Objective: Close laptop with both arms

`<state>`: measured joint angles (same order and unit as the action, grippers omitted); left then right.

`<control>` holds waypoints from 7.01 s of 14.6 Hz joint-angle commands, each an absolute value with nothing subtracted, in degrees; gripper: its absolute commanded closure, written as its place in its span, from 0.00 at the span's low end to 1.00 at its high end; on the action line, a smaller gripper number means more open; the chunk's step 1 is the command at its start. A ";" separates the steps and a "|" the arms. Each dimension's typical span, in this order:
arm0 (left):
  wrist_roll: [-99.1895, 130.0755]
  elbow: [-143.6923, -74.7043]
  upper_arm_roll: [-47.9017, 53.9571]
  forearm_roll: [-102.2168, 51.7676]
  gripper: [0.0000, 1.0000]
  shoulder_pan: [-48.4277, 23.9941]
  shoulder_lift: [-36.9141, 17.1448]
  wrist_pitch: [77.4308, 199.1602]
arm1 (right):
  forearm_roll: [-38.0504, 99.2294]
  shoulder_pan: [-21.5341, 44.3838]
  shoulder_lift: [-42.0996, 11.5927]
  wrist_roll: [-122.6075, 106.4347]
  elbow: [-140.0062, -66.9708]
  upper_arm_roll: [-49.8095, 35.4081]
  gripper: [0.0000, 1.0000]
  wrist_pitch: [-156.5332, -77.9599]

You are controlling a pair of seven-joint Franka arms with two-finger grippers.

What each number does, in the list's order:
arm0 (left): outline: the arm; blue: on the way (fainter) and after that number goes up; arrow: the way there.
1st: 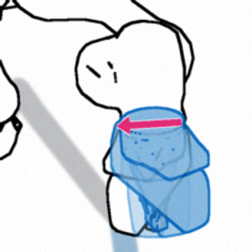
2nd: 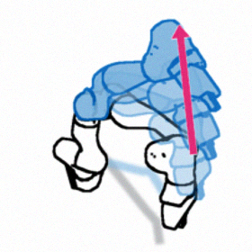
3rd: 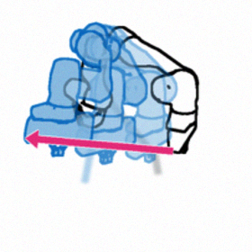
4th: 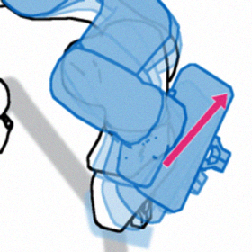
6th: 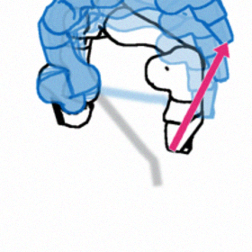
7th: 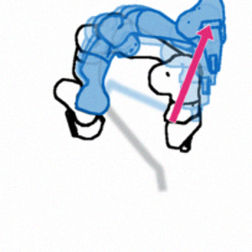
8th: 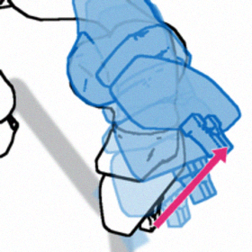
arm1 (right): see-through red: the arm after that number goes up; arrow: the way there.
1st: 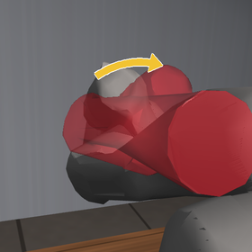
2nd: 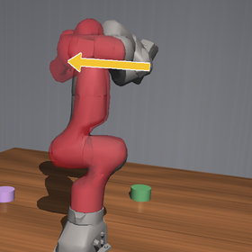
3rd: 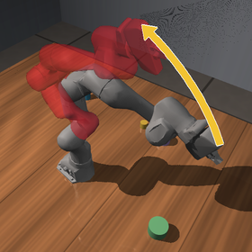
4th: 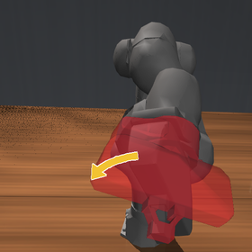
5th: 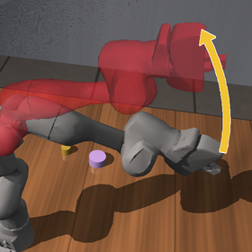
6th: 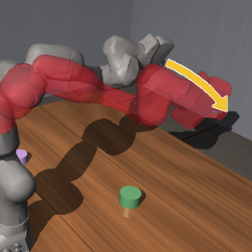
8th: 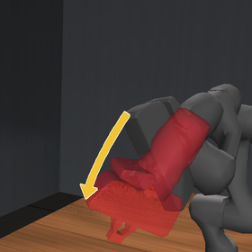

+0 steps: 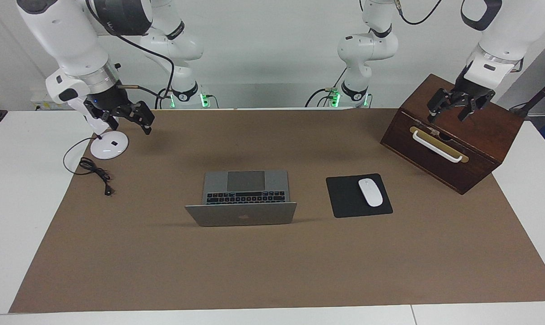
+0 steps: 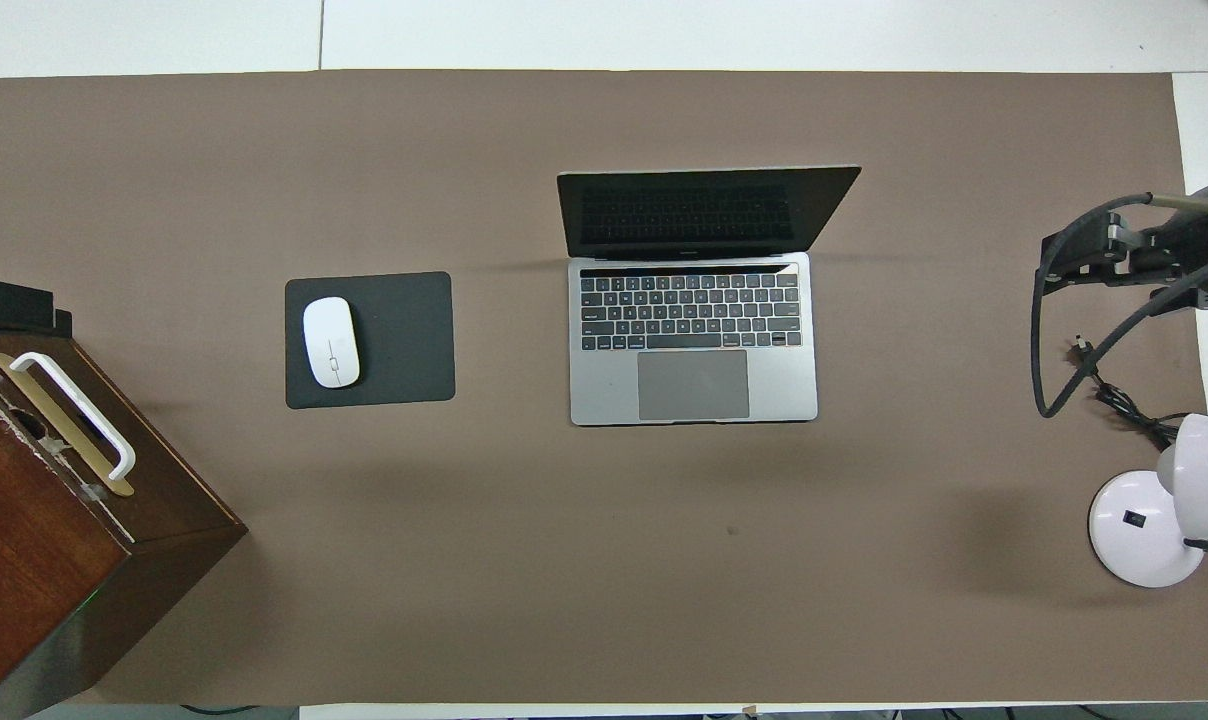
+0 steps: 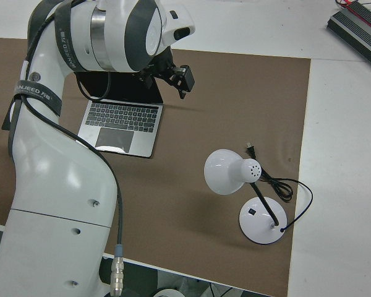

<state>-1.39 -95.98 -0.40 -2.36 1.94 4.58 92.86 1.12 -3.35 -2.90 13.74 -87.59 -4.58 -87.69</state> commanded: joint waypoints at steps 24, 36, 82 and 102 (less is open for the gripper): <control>-1.06 -96.86 -0.18 -1.41 0.00 1.67 4.75 94.31 | 1.41 -4.39 -2.37 12.92 -88.50 -5.27 0.00 -88.42; 2.90 -96.85 0.17 -1.93 1.00 1.67 4.39 98.43 | 1.41 -4.39 -2.37 12.92 -88.42 -5.27 0.00 -88.42; 2.29 -140.81 0.18 -5.54 1.00 -39.99 -12.20 198.27 | 1.05 4.48 -31.98 -1.76 -61.53 -9.92 1.00 -106.61; -0.26 -142.56 0.09 -5.36 1.00 -43.15 -16.61 200.65 | 6.59 7.73 -46.23 8.52 -54.23 -11.07 1.00 -117.42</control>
<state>0.71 -141.73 1.13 -5.59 -41.92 -16.14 199.47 4.88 8.08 -45.17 7.40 -55.10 -10.18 -116.93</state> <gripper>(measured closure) 0.991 0.991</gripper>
